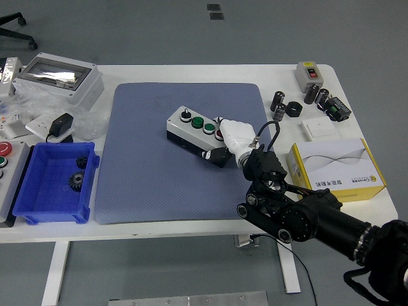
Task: Pick up the button,place it on the desk,press the button,press the button
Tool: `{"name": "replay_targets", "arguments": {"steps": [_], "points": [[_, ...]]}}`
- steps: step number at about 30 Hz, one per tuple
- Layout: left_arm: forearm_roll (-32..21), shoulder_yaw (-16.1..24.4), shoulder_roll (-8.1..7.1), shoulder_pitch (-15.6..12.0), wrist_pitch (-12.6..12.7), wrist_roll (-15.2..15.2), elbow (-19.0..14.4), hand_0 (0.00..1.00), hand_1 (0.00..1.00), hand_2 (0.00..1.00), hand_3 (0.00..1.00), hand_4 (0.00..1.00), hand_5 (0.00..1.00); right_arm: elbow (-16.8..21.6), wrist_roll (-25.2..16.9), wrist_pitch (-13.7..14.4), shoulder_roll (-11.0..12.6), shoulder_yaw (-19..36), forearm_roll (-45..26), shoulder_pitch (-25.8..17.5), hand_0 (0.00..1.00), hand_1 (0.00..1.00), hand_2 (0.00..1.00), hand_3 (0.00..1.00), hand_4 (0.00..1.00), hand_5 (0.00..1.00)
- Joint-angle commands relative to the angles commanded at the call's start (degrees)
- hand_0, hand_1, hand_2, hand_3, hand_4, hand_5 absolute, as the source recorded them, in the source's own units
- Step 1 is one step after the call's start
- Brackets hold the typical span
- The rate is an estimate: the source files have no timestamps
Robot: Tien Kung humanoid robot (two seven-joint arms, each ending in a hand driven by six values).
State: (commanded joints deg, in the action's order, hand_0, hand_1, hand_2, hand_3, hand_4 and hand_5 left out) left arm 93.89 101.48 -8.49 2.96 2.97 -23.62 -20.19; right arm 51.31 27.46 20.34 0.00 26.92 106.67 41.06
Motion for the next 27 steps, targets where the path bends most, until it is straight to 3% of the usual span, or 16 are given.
{"name": "replay_targets", "arguments": {"steps": [3, 4, 6, 9, 10, 15, 16, 19, 23, 27], "points": [[0.0, 0.1, 0.03, 0.0, -0.1, 0.5, 0.3, 0.631, 0.489, 0.489, 0.632, 0.292, 0.005, 0.1, -0.5, -0.1, 0.0, 0.0, 0.1, -0.1, 0.128, 0.383, 0.443, 0.61, 0.427, 0.092], [0.1, 0.1, 0.06, 0.0, -0.1, 0.8, 0.4, 0.631, 0.493, 0.492, 0.633, 0.297, 0.006, 0.2, -1.1, 0.0, 0.0, 0.1, 0.2, -0.2, 0.111, 0.345, 0.379, 0.484, 0.248, 0.002], [0.3, 0.3, 0.14, 0.0, -0.2, 1.3, 0.6, 0.631, 0.493, 0.492, 0.633, 0.297, 0.006, 0.9, -2.6, 0.6, 0.1, 0.6, 0.6, -0.4, 0.111, 0.345, 0.379, 0.484, 0.248, 0.002], [0.2, 0.3, 0.31, 0.0, -0.1, 1.7, 0.7, 0.631, 0.493, 0.492, 0.633, 0.297, 0.006, 4.0, -6.2, 1.7, 2.1, 2.1, 1.0, -1.0, 0.111, 0.345, 0.379, 0.484, 0.248, 0.002], [0.1, 0.2, 0.37, 0.0, -0.1, 1.8, 0.8, 0.631, 0.493, 0.492, 0.632, 0.298, 0.013, 5.4, -8.0, 1.8, 3.3, 2.8, 0.9, -1.3, 0.091, 0.301, 0.34, 0.398, 0.038, 0.002], [-0.7, -0.4, 0.58, -0.5, 0.3, 1.4, 0.6, 0.631, 0.493, 0.492, 0.632, 0.298, 0.013, 12.2, -16.2, -0.5, 9.3, 4.1, -0.8, -2.2, 0.091, 0.301, 0.34, 0.398, 0.038, 0.002], [-0.8, -0.4, 0.61, -0.6, 0.3, 1.3, 0.6, 0.631, 0.493, 0.493, 0.634, 0.296, 0.009, 13.4, -17.8, -1.1, 10.4, 4.0, -1.1, -2.3, 0.112, 0.312, 0.329, 0.317, 0.009, 0.002], [-0.9, -0.5, 0.7, -0.6, 0.3, 1.2, 0.5, 0.631, 0.493, 0.493, 0.634, 0.296, 0.009, 17.3, -22.9, -2.7, 13.8, 2.4, -1.2, -2.5, 0.112, 0.312, 0.329, 0.317, 0.009, 0.002], [-0.7, -0.5, 0.82, -0.4, 0.2, 1.3, 0.6, 0.631, 0.493, 0.493, 0.632, 0.293, 0.016, 19.2, -27.2, -4.5, 15.0, -0.7, -1.1, -2.5, 0.161, 0.331, 0.325, 0.289, 0.023, 0.002], [-0.4, -0.4, 0.97, -0.2, 0.0, 1.4, 0.6, 0.631, 0.493, 0.493, 0.632, 0.293, 0.016, 19.4, -27.4, -6.6, 14.9, -2.5, 0.1, -1.9, 0.161, 0.331, 0.325, 0.289, 0.023, 0.002]]}}
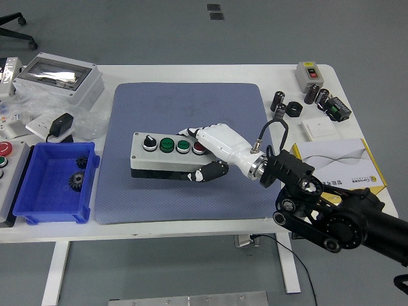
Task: Pick up the button,place it on the desk,press the button,press the button
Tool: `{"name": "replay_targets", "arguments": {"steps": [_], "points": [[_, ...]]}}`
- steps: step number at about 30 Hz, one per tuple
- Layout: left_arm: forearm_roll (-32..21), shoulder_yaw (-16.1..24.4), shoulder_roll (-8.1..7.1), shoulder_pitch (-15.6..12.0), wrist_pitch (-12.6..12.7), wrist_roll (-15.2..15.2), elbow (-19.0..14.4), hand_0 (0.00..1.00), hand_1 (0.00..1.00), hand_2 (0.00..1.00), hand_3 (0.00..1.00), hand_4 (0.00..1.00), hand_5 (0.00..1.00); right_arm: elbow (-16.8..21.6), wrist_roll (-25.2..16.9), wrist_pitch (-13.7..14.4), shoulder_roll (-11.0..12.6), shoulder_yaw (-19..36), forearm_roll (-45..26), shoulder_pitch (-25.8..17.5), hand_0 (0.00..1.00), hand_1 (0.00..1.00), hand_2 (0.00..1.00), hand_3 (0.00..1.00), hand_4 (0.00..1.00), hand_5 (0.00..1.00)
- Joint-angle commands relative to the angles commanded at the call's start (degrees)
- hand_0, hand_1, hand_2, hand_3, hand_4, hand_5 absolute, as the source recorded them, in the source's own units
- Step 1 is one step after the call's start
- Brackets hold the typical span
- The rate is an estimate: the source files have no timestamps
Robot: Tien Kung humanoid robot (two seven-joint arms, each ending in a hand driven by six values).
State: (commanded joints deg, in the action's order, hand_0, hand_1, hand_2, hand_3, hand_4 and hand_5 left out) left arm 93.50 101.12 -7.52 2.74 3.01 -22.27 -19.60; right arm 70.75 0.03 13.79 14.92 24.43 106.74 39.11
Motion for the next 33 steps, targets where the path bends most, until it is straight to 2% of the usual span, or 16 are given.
{"name": "replay_targets", "arguments": {"steps": [1, 6, 7, 10, 15, 24, 25, 30, 31, 33], "points": [[0.0, 0.0, -0.01, 0.0, 0.0, 0.0, 0.0, 0.631, 0.493, 0.492, 0.632, 0.293, 0.022, -0.5, 0.3, 0.0, -0.3, -0.3, 0.4, 0.0, 0.211, 0.349, 0.322, 0.288, 0.036, 0.002], [0.1, 0.0, 0.03, 0.0, -0.1, 0.0, 0.0, 0.631, 0.493, 0.492, 0.632, 0.293, 0.022, -5.8, 0.8, 1.6, -2.6, -0.1, 3.8, -1.2, 0.211, 0.349, 0.322, 0.288, 0.036, 0.002], [0.2, 0.0, 0.05, 0.0, -0.1, 0.0, 0.0, 0.631, 0.493, 0.492, 0.631, 0.299, 0.042, -6.9, 0.6, 2.1, -3.0, 0.0, 4.4, -1.5, 0.242, 0.367, 0.323, 0.286, 0.04, 0.002], [0.2, 0.0, 0.08, 0.0, -0.1, 0.0, 0.0, 0.631, 0.493, 0.492, 0.631, 0.299, 0.042, -8.8, 0.2, 3.1, -3.7, 0.3, 6.0, -2.1, 0.242, 0.367, 0.323, 0.286, 0.04, 0.002], [0.2, 0.1, 0.04, 0.1, -0.2, 0.0, 0.0, 0.631, 0.493, 0.492, 0.631, 0.3, 0.042, -9.3, 0.1, 3.2, -3.9, 0.2, 6.7, -2.1, 0.253, 0.381, 0.323, 0.3, 0.036, 0.002], [0.4, 0.2, -0.03, 0.3, -0.2, 0.1, 0.0, 0.631, 0.493, 0.492, 0.632, 0.301, 0.045, -8.7, 1.1, 0.5, -3.9, 0.0, 5.7, -2.2, 0.269, 0.383, 0.324, 0.314, 0.036, 0.002], [0.3, 0.2, -0.03, 0.3, -0.2, 0.1, 0.0, 0.631, 0.493, 0.491, 0.631, 0.3, 0.045, -8.7, 1.2, 0.3, -3.9, 0.0, 5.6, -2.2, 0.418, 0.508, 0.466, 0.445, 0.091, 0.002], [-0.2, 0.1, 0.07, 0.1, -0.3, 0.5, -0.1, 0.631, 0.493, 0.491, 0.631, 0.3, 0.045, -8.6, 1.8, 0.4, -3.9, 0.2, 5.5, -2.4, 0.418, 0.508, 0.466, 0.445, 0.091, 0.002], [-0.3, 0.1, 0.09, 0.1, -0.3, 0.5, -0.1, 0.631, 0.493, 0.492, 0.631, 0.301, 0.044, -8.5, 1.9, 0.5, -3.9, 0.2, 5.5, -2.4, 0.789, 0.766, 0.689, 0.648, 0.195, 0.029], [-0.4, 0.0, 0.1, 0.1, -0.4, 0.4, -0.2, 0.631, 0.493, 0.492, 0.631, 0.301, 0.044, -8.4, 2.0, 0.6, -3.9, 0.4, 5.6, -2.5, 0.789, 0.766, 0.689, 0.648, 0.195, 0.029]]}}
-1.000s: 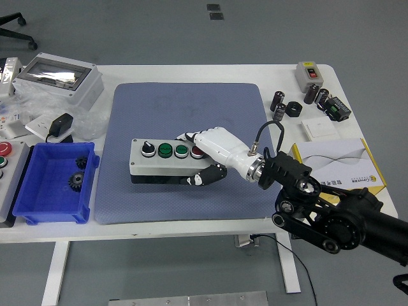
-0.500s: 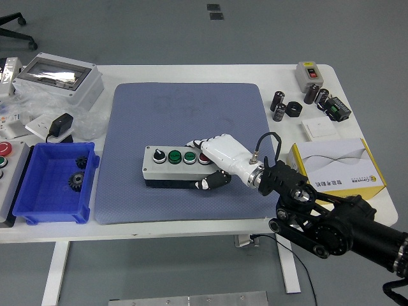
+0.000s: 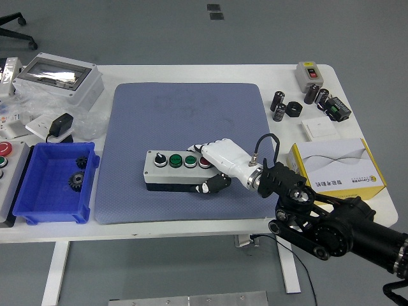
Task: Pick up the button,place it on the desk,press the button,press the button
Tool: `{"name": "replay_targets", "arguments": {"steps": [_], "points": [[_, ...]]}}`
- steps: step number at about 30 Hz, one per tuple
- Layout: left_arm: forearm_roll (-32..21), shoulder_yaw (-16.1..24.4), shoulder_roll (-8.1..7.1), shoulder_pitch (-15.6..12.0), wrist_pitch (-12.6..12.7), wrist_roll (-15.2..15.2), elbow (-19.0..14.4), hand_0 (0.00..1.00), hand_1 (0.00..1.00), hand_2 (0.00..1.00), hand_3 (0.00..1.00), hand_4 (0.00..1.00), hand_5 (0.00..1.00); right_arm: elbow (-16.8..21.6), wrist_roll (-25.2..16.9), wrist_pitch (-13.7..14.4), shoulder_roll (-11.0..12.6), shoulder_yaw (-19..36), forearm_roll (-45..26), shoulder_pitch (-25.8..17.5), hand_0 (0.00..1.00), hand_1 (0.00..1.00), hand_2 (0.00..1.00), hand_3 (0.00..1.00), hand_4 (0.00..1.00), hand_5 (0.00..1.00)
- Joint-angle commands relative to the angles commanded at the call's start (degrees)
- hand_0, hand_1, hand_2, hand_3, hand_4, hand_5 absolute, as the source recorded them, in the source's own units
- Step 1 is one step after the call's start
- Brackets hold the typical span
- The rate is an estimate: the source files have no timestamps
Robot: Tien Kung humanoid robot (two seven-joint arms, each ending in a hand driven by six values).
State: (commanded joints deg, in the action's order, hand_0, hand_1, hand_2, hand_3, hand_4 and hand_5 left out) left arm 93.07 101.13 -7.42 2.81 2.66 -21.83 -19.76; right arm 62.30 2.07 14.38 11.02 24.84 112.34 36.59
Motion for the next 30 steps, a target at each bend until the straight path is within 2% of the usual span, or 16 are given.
{"name": "replay_targets", "arguments": {"steps": [3, 4, 9, 10, 15, 16, 30], "points": [[0.0, 0.0, -0.05, 0.0, -0.1, 0.0, 0.0, 0.631, 0.493, 0.492, 0.631, 0.301, 0.044, 0.2, 0.2, 0.1, 0.0, 0.3, 0.1, -0.1, 0.789, 0.766, 0.689, 0.648, 0.195, 0.029], [0.0, 0.1, -0.06, 0.0, -0.1, 0.1, 0.0, 0.631, 0.502, 0.502, 0.633, 0.311, 0.06, 0.2, 0.2, 0.1, 0.1, 0.3, 0.2, -0.1, 0.852, 0.828, 0.815, 0.771, 0.327, 0.002], [-0.1, 0.1, -0.1, 0.0, -0.1, 0.2, 0.0, 0.631, 0.502, 0.502, 0.633, 0.311, 0.06, 0.3, 0.0, 0.4, 0.1, 0.4, -0.2, -0.2, 0.852, 0.828, 0.815, 0.771, 0.327, 0.002], [-0.1, 0.1, -0.1, 0.0, -0.1, 0.2, 0.0, 0.63, 0.502, 0.503, 0.631, 0.31, 0.07, 0.3, 0.0, 0.5, 0.2, 0.4, -0.3, -0.2, 0.866, 0.853, 0.851, 0.877, 0.394, 0.002], [-0.1, 0.1, -0.08, 0.0, -0.2, 0.2, 0.0, 0.63, 0.502, 0.503, 0.631, 0.31, 0.07, 0.4, -0.2, 0.5, 0.3, 0.4, -0.7, -0.2, 0.866, 0.853, 0.851, 0.877, 0.394, 0.002], [-0.1, 0.1, -0.09, 0.0, -0.2, 0.2, 0.0, 0.629, 0.503, 0.505, 0.631, 0.31, 0.085, 0.4, -0.2, 0.4, 0.3, 0.4, -0.8, -0.2, 0.887, 0.906, 0.915, 0.958, 0.491, 0.002], [0.2, 0.1, -0.17, -0.1, -0.4, 0.1, 0.1, 0.629, 0.499, 0.502, 0.628, 0.292, 0.075, 2.7, 0.7, -2.5, 2.1, 0.5, -5.9, -0.2, 0.897, 0.93, 0.94, 0.991, 0.539, 0.008]]}}
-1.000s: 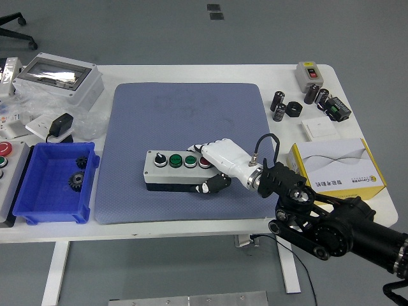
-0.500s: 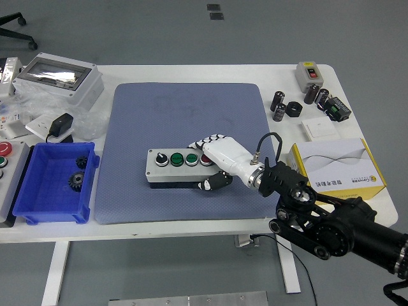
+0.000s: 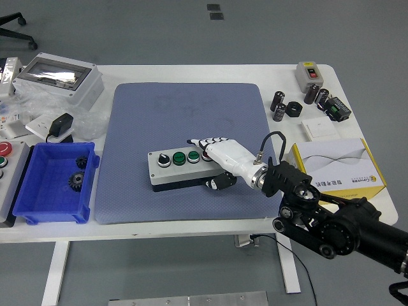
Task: Pick up the button,place it on the desk,press the button,press the button
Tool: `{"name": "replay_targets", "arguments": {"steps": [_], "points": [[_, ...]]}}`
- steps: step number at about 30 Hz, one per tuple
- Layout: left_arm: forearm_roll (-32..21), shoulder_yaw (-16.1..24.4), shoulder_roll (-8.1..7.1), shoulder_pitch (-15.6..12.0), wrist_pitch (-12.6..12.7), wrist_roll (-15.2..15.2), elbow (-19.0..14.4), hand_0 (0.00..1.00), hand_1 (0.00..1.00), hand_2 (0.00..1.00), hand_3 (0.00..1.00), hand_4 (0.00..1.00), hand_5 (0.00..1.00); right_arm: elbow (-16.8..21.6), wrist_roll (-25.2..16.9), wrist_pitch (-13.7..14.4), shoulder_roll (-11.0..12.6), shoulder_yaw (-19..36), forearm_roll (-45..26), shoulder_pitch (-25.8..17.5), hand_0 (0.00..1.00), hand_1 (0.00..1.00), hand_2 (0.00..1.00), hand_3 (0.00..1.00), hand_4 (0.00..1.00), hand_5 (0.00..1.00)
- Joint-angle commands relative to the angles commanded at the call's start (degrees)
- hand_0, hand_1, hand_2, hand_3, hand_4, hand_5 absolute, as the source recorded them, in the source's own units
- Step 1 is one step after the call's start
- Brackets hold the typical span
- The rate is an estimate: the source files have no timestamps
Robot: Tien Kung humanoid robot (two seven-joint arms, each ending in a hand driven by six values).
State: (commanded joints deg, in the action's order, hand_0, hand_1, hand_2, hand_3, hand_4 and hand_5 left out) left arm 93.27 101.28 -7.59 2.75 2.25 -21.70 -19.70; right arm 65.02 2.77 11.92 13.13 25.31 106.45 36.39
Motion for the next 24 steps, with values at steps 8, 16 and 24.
{"name": "replay_targets", "arguments": {"steps": [8, 16, 24], "points": [[0.0, -0.1, -0.03, -0.1, -0.1, -0.1, 0.1, 0.628, 0.501, 0.502, 0.625, 0.29, 0.114, 2.5, -0.1, -1.6, 2.3, 0.8, -4.0, -0.1, 0.896, 0.933, 0.953, 0.998, 0.578, 0.018], [0.3, 0.0, -0.13, 0.0, -0.2, 0.0, 0.2, 0.626, 0.485, 0.488, 0.614, 0.213, 0.054, 4.5, -0.6, -2.6, 4.6, 0.3, -7.7, 0.1, 0.891, 0.942, 0.966, 0.998, 0.594, 0.012], [0.5, -0.1, -0.2, 0.1, -0.2, -0.3, 0.1, 0.601, 0.477, 0.481, 0.613, 0.169, 0.002, 4.1, -0.7, -2.7, 4.6, 0.3, -8.6, 0.0, 0.884, 0.94, 0.966, 0.998, 0.601, 0.004]]}}
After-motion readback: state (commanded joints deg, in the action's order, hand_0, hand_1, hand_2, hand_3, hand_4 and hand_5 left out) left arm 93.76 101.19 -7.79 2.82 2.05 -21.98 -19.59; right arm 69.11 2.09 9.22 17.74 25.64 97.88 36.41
